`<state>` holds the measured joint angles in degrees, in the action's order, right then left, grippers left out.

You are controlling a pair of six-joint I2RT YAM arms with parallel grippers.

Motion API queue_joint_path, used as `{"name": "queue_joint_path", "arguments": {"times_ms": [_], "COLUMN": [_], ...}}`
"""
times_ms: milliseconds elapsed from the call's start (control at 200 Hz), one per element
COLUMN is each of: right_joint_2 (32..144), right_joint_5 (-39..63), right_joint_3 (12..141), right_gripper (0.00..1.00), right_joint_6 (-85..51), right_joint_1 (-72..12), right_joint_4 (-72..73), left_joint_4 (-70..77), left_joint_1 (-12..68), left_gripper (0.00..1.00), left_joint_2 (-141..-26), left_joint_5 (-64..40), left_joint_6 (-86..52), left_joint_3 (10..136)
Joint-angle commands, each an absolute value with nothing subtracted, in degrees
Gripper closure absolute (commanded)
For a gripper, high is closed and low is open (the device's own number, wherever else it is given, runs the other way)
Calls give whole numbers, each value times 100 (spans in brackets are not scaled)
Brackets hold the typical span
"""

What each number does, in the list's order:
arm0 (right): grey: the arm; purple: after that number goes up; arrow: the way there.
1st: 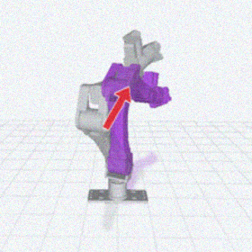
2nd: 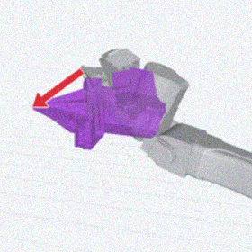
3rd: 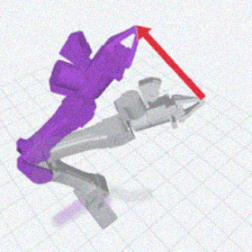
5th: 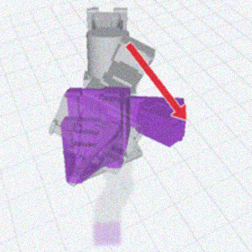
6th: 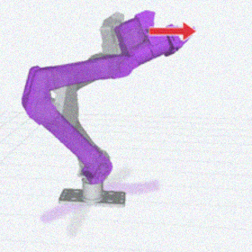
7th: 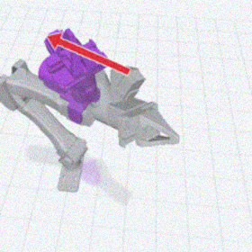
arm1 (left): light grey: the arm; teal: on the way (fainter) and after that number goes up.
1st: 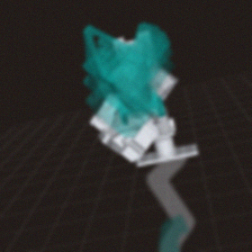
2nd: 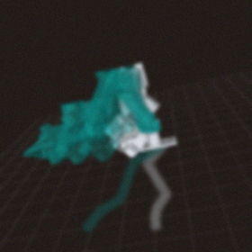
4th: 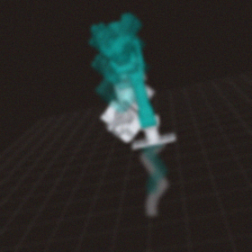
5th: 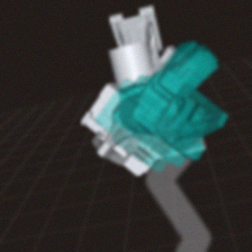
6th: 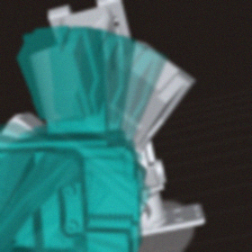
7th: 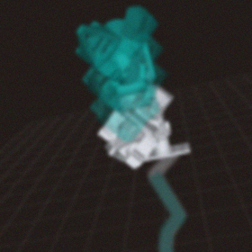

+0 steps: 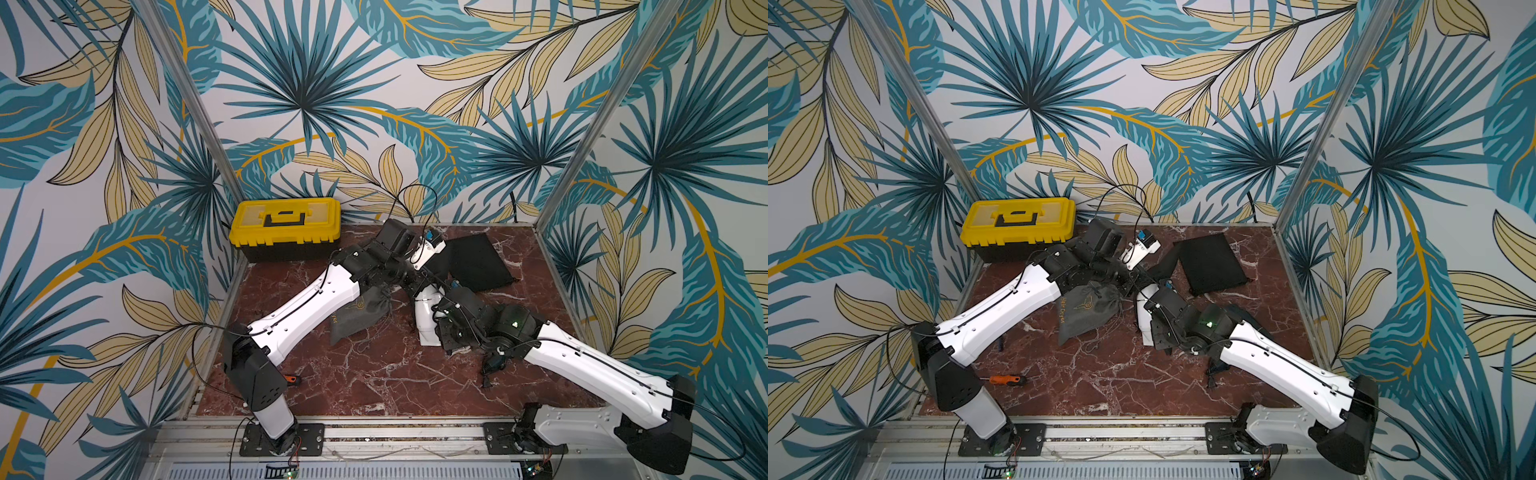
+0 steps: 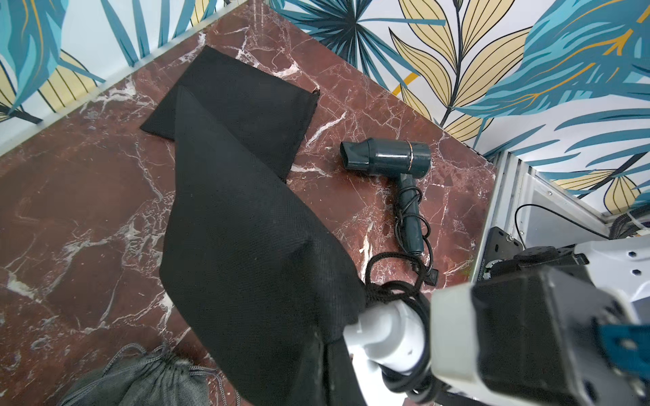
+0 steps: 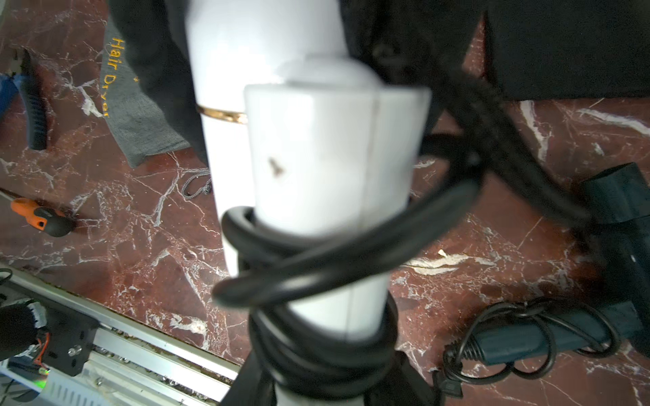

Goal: Pack away hair dryers
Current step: Place the hair dryer in the drawstring bag.

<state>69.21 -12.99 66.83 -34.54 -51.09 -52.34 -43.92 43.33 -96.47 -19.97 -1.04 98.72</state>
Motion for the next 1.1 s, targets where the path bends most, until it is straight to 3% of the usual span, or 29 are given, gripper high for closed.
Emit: {"name": "queue_joint_path", "arguments": {"times_ms": [0, 431, 1096], "right_joint_2": [6827, 7244, 6465], "right_joint_5": [-1003, -846, 156], "right_joint_3": [6624, 7151, 6192], "right_gripper": [100, 100, 100], "right_joint_6": [-3527, -3396, -3946], "right_joint_1": [-5045, -4844, -4324], "right_joint_4": [-4819, -5030, -3746], "left_joint_4": [-4315, -4289, -4218], "left_joint_1": [4363, 4489, 4503], "left_gripper": [100, 100, 100], "left_joint_2": [-9463, -9462, -9362], "left_joint_5": [-2230, -2532, -2504], "left_joint_6": [-190, -169, -54], "left_joint_3": [9791, 9721, 9532]}}
